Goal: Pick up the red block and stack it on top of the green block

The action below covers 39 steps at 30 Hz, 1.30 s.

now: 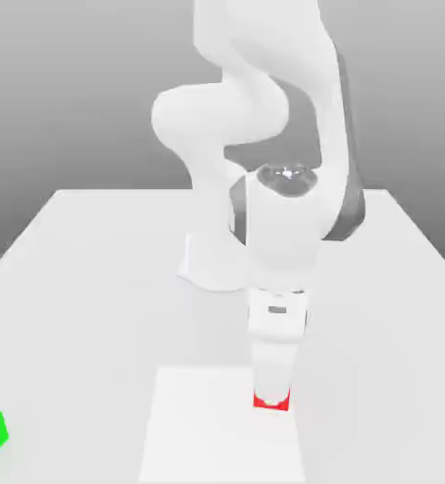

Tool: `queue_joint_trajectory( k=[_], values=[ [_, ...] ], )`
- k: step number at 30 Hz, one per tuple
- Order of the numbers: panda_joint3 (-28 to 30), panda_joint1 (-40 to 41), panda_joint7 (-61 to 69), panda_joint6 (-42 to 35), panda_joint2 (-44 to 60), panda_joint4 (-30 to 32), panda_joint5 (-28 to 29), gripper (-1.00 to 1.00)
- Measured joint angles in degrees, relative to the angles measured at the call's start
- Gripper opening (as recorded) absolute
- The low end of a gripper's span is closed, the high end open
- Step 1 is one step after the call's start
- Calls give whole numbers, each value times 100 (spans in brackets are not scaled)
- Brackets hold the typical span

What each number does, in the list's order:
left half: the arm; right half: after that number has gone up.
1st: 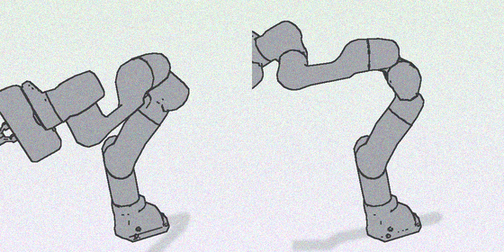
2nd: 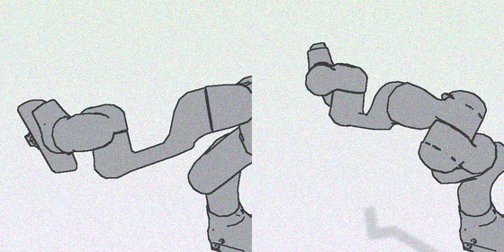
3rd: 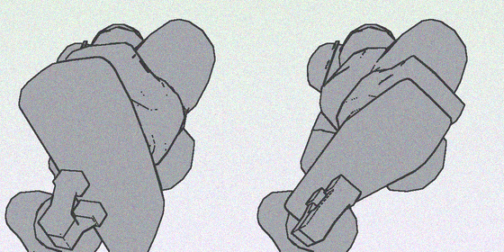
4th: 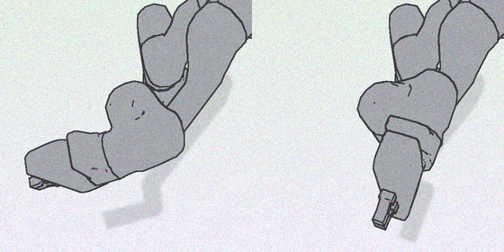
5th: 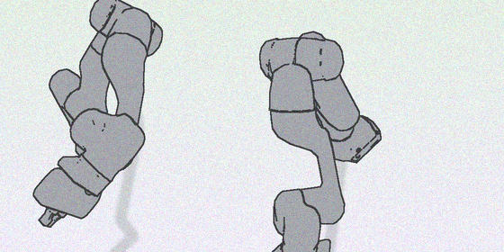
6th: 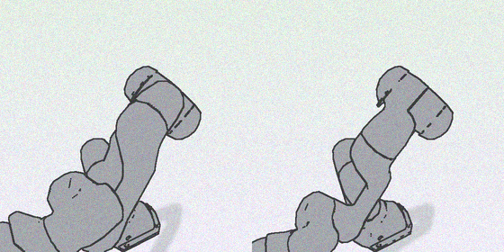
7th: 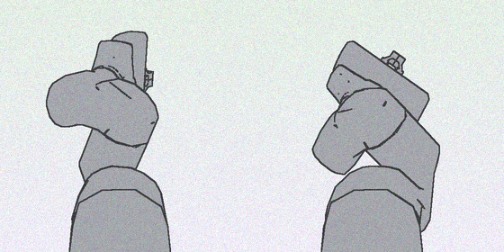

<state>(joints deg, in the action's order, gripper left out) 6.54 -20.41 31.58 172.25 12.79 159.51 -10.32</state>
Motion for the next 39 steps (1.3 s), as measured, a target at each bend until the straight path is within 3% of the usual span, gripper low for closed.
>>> queue_joint_trajectory(
  k=[1, 8, 20, 25, 29, 39],
  values=[
    [-47, 29, 43, 58, 71, -6, -66, -100],
    [-41, 27, 37, 33, 57, -6, -54, -100],
    [469, -190, -796, -1123, -1333, 203, 1071, -100],
    [932, -128, -1932, -1430, -1225, -223, 1256, -100],
    [1293, 434, -2862, -1644, -1025, -644, 1225, -100],
    [1968, 1126, -4869, -2180, -427, -1705, 683, -100]
  ],
)
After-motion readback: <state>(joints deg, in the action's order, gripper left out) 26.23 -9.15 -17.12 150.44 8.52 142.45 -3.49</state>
